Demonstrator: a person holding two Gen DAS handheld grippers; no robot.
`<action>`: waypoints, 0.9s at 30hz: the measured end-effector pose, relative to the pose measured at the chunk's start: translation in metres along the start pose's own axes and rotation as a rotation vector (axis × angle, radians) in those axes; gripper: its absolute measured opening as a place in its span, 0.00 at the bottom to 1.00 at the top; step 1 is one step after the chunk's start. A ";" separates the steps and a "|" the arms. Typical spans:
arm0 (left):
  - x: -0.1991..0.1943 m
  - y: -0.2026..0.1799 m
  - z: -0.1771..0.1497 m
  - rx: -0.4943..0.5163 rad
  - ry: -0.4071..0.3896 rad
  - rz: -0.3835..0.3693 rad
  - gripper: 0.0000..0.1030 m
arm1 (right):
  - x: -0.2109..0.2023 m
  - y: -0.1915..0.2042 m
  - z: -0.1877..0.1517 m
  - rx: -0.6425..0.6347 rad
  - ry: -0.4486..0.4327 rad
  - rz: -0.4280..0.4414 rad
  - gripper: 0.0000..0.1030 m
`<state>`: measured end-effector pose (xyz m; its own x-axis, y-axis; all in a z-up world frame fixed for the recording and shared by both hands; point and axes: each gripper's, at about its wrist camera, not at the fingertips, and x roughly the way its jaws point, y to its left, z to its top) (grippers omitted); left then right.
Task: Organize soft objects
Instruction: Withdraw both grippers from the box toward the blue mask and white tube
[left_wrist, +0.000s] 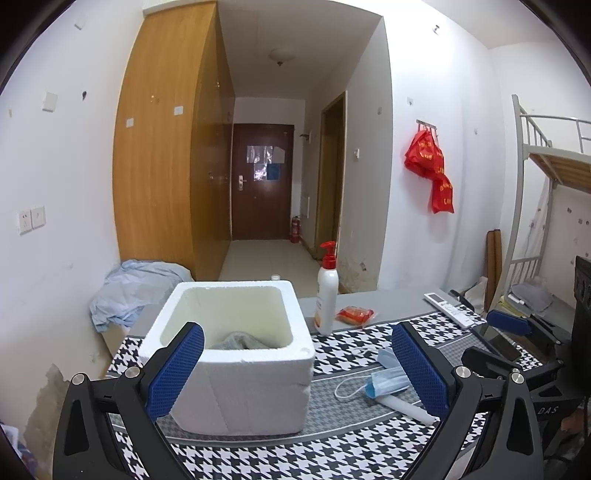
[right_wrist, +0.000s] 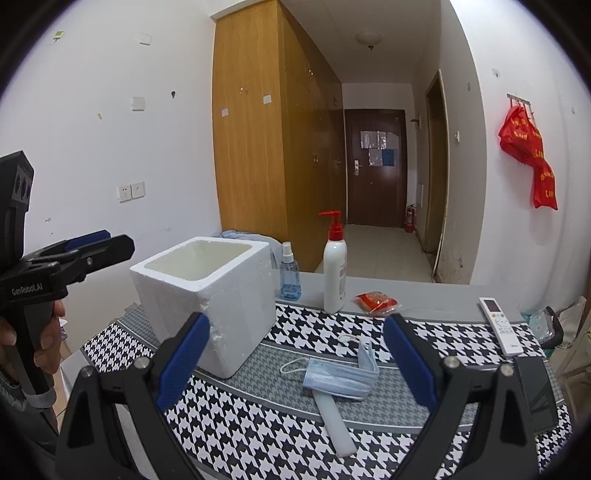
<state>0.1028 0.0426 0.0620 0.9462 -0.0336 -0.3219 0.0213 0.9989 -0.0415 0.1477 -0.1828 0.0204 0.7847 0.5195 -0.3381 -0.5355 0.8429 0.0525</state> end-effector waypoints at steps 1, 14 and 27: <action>0.000 -0.001 -0.001 -0.002 0.000 -0.005 0.99 | -0.001 0.000 -0.001 0.002 -0.001 0.000 0.94; -0.004 -0.015 -0.029 0.007 -0.012 -0.014 0.99 | -0.014 -0.004 -0.014 0.004 -0.007 -0.014 0.94; 0.002 -0.021 -0.069 0.004 -0.026 -0.012 0.99 | -0.010 -0.006 -0.037 0.025 -0.007 -0.039 0.94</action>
<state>0.0822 0.0189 -0.0029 0.9539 -0.0446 -0.2969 0.0338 0.9986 -0.0414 0.1313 -0.1986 -0.0111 0.8072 0.4869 -0.3336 -0.4964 0.8658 0.0626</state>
